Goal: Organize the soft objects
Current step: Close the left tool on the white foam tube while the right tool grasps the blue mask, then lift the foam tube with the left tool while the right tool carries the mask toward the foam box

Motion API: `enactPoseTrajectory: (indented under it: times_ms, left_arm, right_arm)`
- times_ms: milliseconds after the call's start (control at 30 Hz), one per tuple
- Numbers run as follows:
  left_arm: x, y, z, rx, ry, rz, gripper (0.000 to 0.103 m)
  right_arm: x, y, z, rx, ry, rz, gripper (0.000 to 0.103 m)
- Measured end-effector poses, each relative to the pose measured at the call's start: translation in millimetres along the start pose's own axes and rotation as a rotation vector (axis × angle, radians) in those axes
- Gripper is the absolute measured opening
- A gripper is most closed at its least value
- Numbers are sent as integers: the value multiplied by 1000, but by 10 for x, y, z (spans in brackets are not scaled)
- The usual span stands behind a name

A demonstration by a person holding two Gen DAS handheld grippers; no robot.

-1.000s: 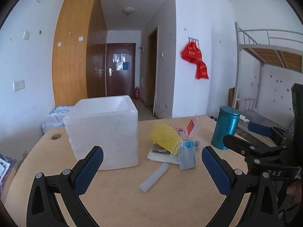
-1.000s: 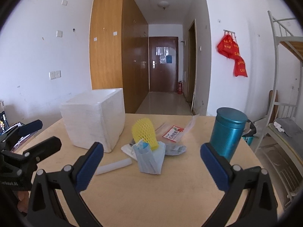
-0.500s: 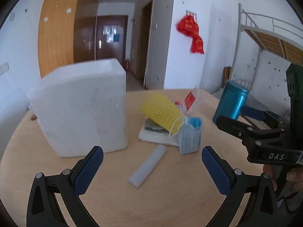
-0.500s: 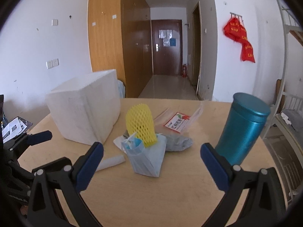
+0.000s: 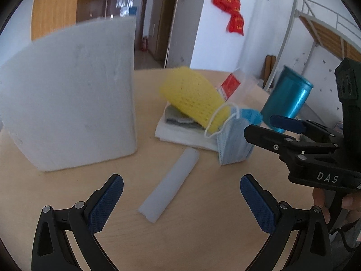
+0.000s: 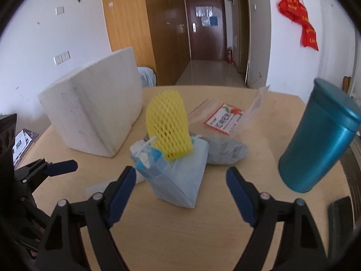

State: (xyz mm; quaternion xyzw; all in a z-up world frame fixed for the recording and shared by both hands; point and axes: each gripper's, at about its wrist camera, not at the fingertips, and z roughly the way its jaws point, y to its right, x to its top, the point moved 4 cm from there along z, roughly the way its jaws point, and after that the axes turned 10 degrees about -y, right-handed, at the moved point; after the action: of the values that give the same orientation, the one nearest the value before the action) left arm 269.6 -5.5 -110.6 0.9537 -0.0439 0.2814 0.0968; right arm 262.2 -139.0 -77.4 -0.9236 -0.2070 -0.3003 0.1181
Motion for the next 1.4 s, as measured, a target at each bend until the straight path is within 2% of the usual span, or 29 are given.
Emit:
enactPoseTrajectory:
  times_ms: [267, 433, 567, 633, 800, 867, 933, 1033, 1133, 1233, 1400]
  left_arm:
    - [24, 17, 193, 45, -52, 11, 100]
    - [19, 5, 291, 44, -92, 9, 97]
    - [-14, -33, 350, 51, -121, -2, 88]
    - [-31, -57, 411, 57, -148, -9, 84]
    - [-52, -25, 435, 92, -152, 17, 82]
    - [-55, -12, 434, 110, -150, 24, 74]
    - [-57, 2, 433, 123, -149, 32, 68]
    - [-63, 14, 418, 152, -148, 44, 56]
    - [-64, 13, 381, 153, -144, 44, 35]
    - [-83, -20, 352, 147, -143, 37, 28]
    - [-134, -55, 266, 142, -134, 36, 20]
  right_arm:
    - [27, -29, 97, -11, -37, -16, 85]
    - [41, -57, 174, -13, -55, -17, 85]
    - [52, -82, 259, -5, -84, -14, 68]
    - [52, -67, 283, 4, -93, -10, 64]
    - [61, -56, 313, 5, -103, -8, 61]
    - [55, -52, 320, 18, -111, -7, 48]
    - [49, -54, 325, 31, -118, -3, 41]
    - [61, -65, 311, 30, -116, -10, 36]
    - [32, -65, 281, 30, -110, -10, 30]
    - [22, -58, 263, 30, -112, -6, 27]
    - [-20, -61, 228, 33, -99, 0, 23]
